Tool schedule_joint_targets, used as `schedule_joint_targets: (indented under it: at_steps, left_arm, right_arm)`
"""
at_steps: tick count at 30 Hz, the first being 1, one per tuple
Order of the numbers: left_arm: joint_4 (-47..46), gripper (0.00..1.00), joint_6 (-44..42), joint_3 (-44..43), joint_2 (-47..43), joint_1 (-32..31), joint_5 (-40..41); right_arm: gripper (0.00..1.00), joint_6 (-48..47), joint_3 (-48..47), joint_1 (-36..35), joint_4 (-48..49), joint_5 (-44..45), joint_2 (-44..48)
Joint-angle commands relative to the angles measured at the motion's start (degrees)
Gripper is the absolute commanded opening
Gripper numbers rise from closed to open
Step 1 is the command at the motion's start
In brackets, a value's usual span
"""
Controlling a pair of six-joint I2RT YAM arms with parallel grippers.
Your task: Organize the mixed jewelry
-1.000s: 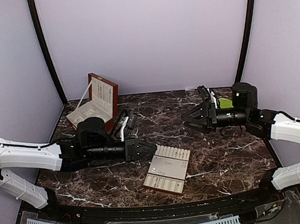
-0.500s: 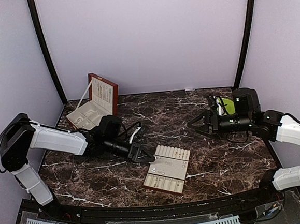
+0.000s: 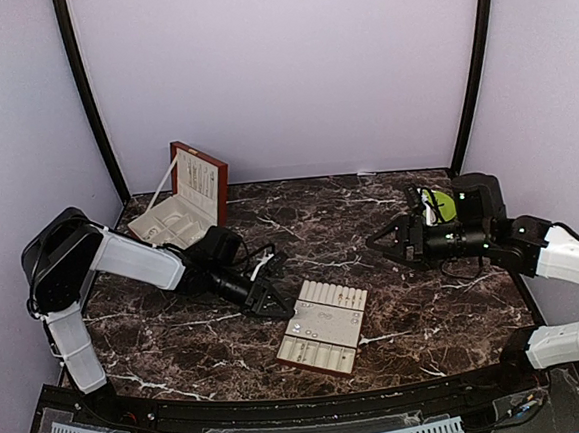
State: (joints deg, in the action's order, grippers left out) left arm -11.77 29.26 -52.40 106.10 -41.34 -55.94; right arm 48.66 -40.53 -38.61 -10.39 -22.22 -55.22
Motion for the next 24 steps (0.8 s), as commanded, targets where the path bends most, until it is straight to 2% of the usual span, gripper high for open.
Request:
schedule_joint_targets:
  at_steps: [1, 24]
  left_arm:
    - [1.5, 0.0, -2.2, -1.4, 0.6, 0.5, -1.9]
    - [0.6, 0.0, -0.5, -2.7, 4.2, 0.8, 1.0]
  right_arm:
    - [0.77, -0.4, 0.1, 0.1, 1.0, 0.7, 0.0]
    - [0.77, -0.7, -0.9, 0.0, 1.2, 0.9, -1.9]
